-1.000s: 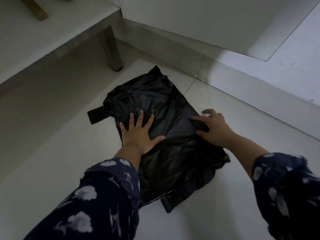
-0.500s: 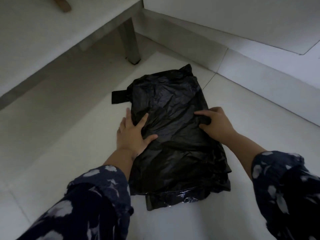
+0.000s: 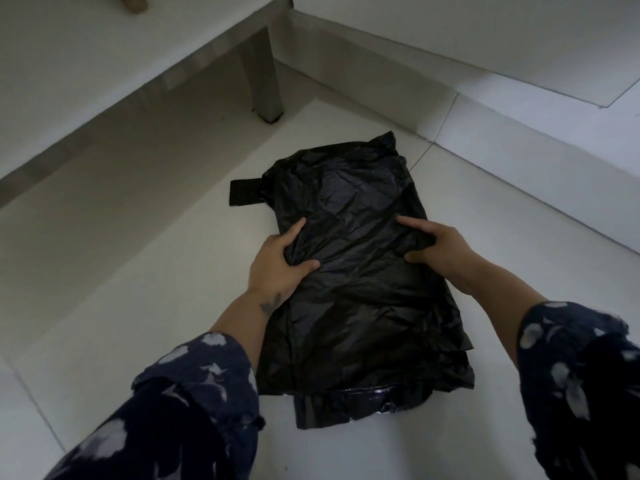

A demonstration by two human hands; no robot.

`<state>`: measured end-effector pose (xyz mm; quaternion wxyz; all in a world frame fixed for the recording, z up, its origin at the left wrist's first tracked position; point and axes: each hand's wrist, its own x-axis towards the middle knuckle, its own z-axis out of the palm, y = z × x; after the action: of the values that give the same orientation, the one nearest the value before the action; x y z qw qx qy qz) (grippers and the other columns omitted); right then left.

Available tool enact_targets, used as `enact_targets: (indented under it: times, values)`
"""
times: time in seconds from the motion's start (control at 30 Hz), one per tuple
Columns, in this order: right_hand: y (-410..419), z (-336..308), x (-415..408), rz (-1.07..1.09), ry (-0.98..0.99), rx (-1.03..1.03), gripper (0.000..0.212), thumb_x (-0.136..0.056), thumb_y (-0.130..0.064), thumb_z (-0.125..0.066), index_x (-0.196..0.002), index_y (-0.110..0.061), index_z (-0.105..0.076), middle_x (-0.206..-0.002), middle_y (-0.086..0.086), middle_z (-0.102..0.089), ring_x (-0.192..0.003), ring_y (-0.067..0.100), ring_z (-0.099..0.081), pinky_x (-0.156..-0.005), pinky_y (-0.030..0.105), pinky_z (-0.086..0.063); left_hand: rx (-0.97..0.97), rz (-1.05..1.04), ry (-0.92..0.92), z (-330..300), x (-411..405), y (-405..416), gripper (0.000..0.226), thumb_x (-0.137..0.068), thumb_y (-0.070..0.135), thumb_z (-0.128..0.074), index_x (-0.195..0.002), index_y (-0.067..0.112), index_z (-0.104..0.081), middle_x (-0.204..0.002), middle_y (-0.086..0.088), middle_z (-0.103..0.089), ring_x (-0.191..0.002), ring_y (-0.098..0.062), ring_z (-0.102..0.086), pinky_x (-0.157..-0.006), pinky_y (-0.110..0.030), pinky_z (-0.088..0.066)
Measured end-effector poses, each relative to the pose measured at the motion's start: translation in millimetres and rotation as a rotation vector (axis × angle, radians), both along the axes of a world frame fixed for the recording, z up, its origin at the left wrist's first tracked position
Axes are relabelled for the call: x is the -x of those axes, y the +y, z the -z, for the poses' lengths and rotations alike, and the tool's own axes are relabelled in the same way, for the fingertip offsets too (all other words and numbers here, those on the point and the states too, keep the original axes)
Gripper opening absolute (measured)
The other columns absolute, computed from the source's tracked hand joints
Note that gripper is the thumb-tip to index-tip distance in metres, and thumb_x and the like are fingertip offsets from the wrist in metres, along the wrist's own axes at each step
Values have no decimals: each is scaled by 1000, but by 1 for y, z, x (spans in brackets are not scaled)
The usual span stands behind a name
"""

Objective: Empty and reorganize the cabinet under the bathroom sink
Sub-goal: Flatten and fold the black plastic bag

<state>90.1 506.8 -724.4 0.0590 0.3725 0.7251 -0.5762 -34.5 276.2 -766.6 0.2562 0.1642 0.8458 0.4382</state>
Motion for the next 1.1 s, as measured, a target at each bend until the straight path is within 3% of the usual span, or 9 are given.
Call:
enact_targets:
  times: [0.17, 0.27, 0.37, 0.57, 0.7, 0.8, 0.97, 1.03, 1.1]
  values:
    - [0, 2, 0, 63, -4, 153, 63, -81, 17, -59, -129, -24, -60, -118, 0, -59, -104, 16, -58, -90, 23, -47, -121, -12, -188, -12, -6, 7, 73, -73, 5, -79, -136, 27, -50, -130, 12, -48, -121, -2, -45, -101, -8, -30]
    - [2, 4, 2, 62, -12, 204, 60, -82, 16, -59, -127, -24, -61, -123, 3, -61, -107, 20, -60, -91, 26, -48, -146, -17, -255, -18, -5, 8, 68, -74, -1, -77, -134, 21, -54, -130, 7, -51, -121, -5, -46, -103, -11, -30]
    - [4, 4, 1, 36, 7, 264, 59, -81, 16, -59, -127, -20, -61, -126, 5, -61, -109, 19, -60, -92, 25, -47, -163, -32, -254, -21, -2, 2, 65, -74, -3, -76, -132, 20, -55, -134, 2, -53, -124, -8, -47, -108, -18, -30]
    - [2, 3, 2, -33, -18, 297, 62, -75, 12, -70, -127, -19, -61, -126, 4, -62, -110, 18, -60, -95, 24, -45, -141, -33, -234, -26, 4, -8, 70, -71, -2, -78, -133, 21, -54, -130, 6, -52, -122, -5, -47, -107, -17, -31]
    - [-1, 3, 2, -27, -53, 193, 67, -69, 10, -77, -128, -18, -60, -125, 7, -63, -110, 22, -62, -100, 30, -47, 30, 105, -242, -29, 5, -14, 85, -63, 4, -86, -137, 25, -49, -129, 7, -50, -121, -6, -44, -107, -17, -29]
    - [-7, -6, 4, -53, -63, 52, 68, -68, 6, -79, -129, -19, -60, -120, 2, -63, -107, 19, -62, -101, 28, -46, 111, 139, -169, -34, 4, -18, 83, -64, 9, -86, -137, 23, -49, -130, 6, -49, -121, -5, -42, -105, -14, -27]
    - [-14, -38, 12, -105, 3, -131, 38, -76, -10, -78, -112, -20, -70, -108, -4, -62, -97, 12, -59, -93, 19, -43, 28, 41, -4, -62, 10, -14, 40, -77, 17, -78, -116, 21, -67, -121, -1, -60, -114, -14, -55, -100, -17, -38]
    - [-15, -55, 14, -118, 62, -202, 21, -80, -13, -75, -100, -18, -74, -93, -10, -63, -85, 5, -57, -88, 17, -45, 21, -21, 112, -76, 17, -15, 27, -79, 21, -76, -105, 17, -72, -111, -2, -51, -105, -13, -51, -94, -15, -37]
    - [-13, -76, 18, -117, 139, -290, 16, -81, -15, -75, -96, -18, -74, -87, -12, -56, -82, 0, -52, -79, 9, -42, -33, -77, 166, -94, 24, -19, 22, -77, 25, -78, -97, 21, -71, -119, -1, -44, -110, -13, -45, -104, -23, -36]
